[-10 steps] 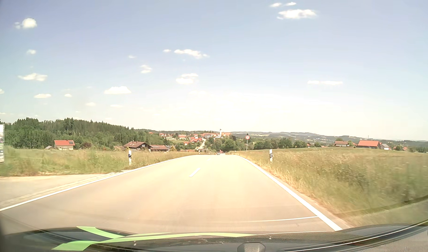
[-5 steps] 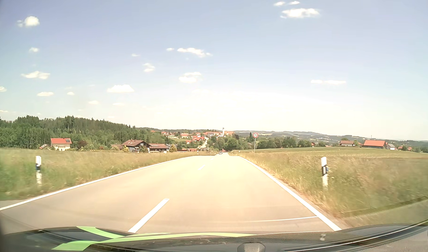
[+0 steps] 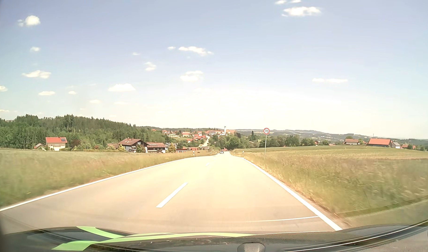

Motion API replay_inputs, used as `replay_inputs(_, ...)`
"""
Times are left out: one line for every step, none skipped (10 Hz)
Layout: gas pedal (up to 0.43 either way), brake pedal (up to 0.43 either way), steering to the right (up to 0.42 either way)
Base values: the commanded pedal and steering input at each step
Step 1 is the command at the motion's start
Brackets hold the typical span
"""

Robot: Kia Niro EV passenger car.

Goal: Follow the waypoints while adhering to traffic rules and regulations

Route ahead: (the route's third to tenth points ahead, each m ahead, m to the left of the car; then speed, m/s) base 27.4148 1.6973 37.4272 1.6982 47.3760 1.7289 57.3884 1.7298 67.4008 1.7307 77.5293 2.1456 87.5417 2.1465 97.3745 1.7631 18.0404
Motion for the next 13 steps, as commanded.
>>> replay_inputs(0.22, 0.0, 0.0)
replay_inputs(0.22, 0.0, 0.0)
replay_inputs(0.22, 0.0, 0.0)
replay_inputs(0.209, 0.0, 0.0)
replay_inputs(0.209, 0.0, 0.0)
replay_inputs(0.189, 0.0, 0.0)
replay_inputs(0.189, 0.0, 0.0)
replay_inputs(0.189, 0.0, 0.0)
replay_inputs(0.189, 0.0, 0.0)
replay_inputs(0.189, 0.0, 0.0)
replay_inputs(0.157, 0.0, 0.0)
replay_inputs(0.11, 0.0, 0.0)
replay_inputs(0.098, 0.0, 0.0)
